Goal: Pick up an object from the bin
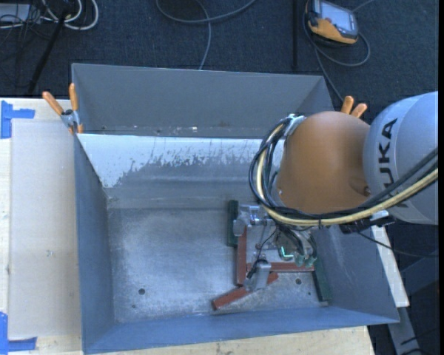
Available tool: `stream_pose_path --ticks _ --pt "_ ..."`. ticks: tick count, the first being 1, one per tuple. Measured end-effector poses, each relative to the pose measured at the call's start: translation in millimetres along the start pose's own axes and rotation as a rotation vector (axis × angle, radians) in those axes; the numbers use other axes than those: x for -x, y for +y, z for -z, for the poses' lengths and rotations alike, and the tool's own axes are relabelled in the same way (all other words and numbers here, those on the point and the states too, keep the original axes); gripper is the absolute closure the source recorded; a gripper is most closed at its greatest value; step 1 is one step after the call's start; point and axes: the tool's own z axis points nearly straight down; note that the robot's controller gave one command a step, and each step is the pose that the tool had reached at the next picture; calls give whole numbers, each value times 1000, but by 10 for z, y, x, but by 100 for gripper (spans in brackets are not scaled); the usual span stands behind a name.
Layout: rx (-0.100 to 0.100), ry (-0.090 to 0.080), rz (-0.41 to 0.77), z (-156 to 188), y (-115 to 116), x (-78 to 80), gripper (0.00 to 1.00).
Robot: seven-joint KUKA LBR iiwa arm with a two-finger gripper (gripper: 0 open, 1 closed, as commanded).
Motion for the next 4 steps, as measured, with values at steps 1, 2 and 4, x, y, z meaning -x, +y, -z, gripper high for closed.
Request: stream_pose_path --ticks 1,2,4 --pt "0 -16 97 -1361 -708 -28 0" --pt "0 -18 95 -1322 -702 -14 100" --pt "1 -9 93 -1339 -701 -39 100"
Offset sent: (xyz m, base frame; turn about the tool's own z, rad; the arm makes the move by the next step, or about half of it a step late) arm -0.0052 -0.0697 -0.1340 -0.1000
